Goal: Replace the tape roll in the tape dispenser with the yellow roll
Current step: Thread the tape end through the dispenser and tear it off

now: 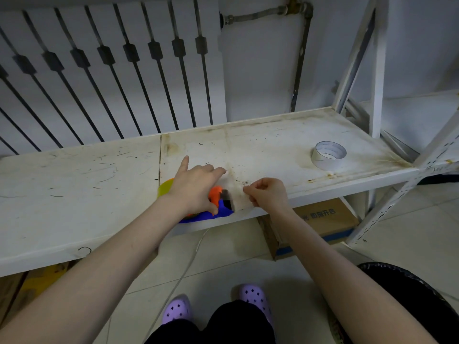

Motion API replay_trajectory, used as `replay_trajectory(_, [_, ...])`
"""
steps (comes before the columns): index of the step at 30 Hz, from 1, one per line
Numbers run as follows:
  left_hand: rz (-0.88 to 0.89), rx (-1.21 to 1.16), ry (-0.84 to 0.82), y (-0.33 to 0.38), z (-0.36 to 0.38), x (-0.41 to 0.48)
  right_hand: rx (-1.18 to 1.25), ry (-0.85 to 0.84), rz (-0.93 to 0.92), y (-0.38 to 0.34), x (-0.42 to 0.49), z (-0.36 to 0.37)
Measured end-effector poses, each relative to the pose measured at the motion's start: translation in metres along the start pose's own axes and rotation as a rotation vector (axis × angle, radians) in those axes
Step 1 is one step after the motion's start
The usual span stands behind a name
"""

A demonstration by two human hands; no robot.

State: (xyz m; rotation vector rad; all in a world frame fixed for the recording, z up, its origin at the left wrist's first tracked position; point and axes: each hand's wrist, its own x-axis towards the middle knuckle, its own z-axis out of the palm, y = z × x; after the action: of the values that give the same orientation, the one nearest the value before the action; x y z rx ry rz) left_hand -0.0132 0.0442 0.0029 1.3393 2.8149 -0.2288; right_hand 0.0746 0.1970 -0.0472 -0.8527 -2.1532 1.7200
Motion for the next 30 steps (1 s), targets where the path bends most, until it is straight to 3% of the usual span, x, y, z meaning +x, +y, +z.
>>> replay_trajectory(4, [0.091, 0.071, 0.083, -0.003, 0.002, -0.015, -0.025, 0.006, 0.024, 0.005, 0.005, 0.003])
replay_trajectory(12, [0.074, -0.019, 0.095, -0.006, 0.008, -0.022, -0.077, -0.029, 0.063, 0.014, 0.002, 0.013])
replay_trajectory(30, [0.080, -0.017, 0.037, -0.009, 0.007, -0.013, -0.067, -0.002, 0.051, 0.012, 0.008, 0.025])
